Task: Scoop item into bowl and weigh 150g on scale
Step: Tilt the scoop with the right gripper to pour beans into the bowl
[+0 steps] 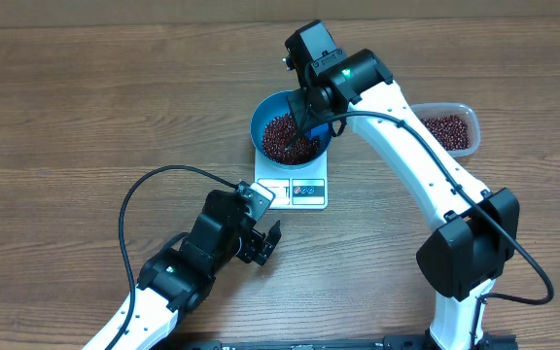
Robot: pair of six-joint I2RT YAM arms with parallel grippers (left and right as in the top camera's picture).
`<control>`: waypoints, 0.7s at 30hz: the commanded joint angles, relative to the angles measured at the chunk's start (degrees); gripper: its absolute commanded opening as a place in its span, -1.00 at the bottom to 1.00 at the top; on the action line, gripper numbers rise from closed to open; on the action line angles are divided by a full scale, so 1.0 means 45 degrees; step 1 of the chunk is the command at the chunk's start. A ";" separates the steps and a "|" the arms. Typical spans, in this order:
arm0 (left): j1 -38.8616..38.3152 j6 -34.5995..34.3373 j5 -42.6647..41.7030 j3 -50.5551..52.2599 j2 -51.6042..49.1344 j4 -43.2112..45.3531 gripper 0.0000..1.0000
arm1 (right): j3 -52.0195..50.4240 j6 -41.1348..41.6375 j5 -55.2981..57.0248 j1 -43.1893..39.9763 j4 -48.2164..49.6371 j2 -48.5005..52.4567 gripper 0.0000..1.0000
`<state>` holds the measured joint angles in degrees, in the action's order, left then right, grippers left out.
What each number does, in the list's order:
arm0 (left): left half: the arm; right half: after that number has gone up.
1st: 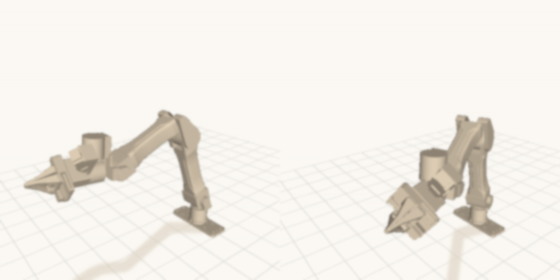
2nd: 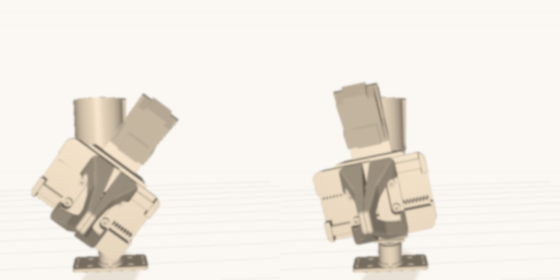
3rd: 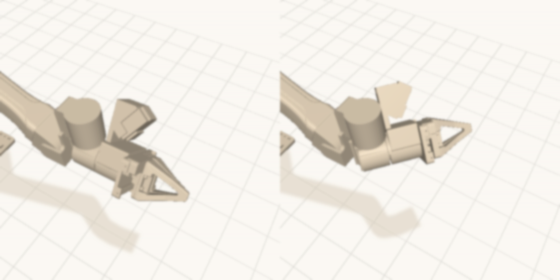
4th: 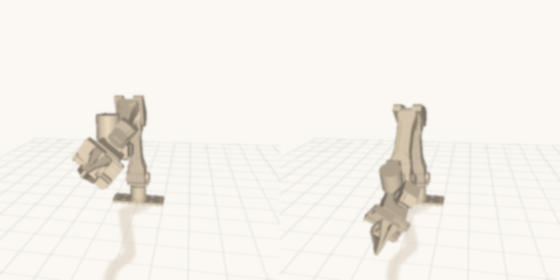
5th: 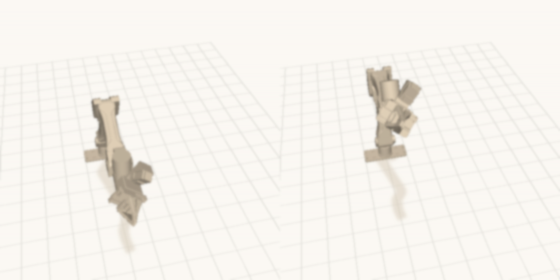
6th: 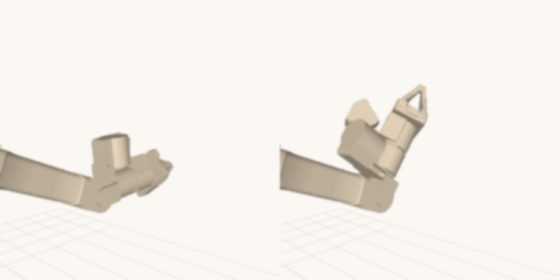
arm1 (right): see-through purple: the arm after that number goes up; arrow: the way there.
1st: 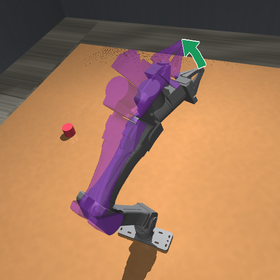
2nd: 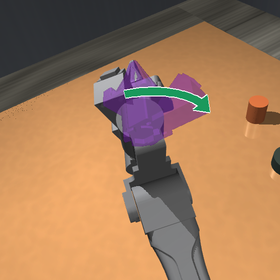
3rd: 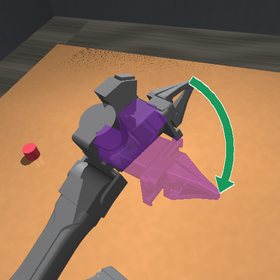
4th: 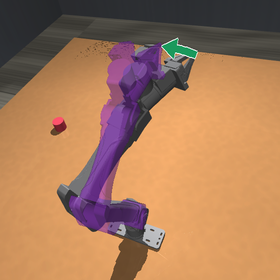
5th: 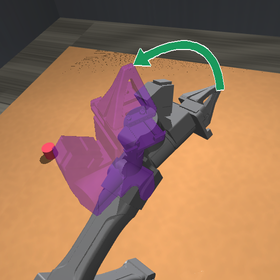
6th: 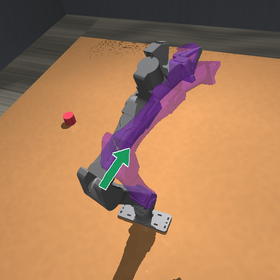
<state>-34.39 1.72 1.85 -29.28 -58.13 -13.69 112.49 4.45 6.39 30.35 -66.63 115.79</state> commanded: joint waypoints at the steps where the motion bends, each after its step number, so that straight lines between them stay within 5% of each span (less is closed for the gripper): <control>1: 0.0068 0.0199 -0.0189 0.0058 0.0107 0.0044 0.99 | 0.0442 -0.0087 0.0573 0.0253 0.0044 -0.0447 -0.93; 21: 0.0068 0.0199 -0.0189 0.0058 0.0107 0.0044 0.99 | 0.0442 0.0015 -0.0447 0.0301 0.0102 -0.0447 -0.93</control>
<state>-34.39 1.72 1.87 -29.28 -58.13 -13.69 112.51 4.29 6.90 31.64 -66.61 115.79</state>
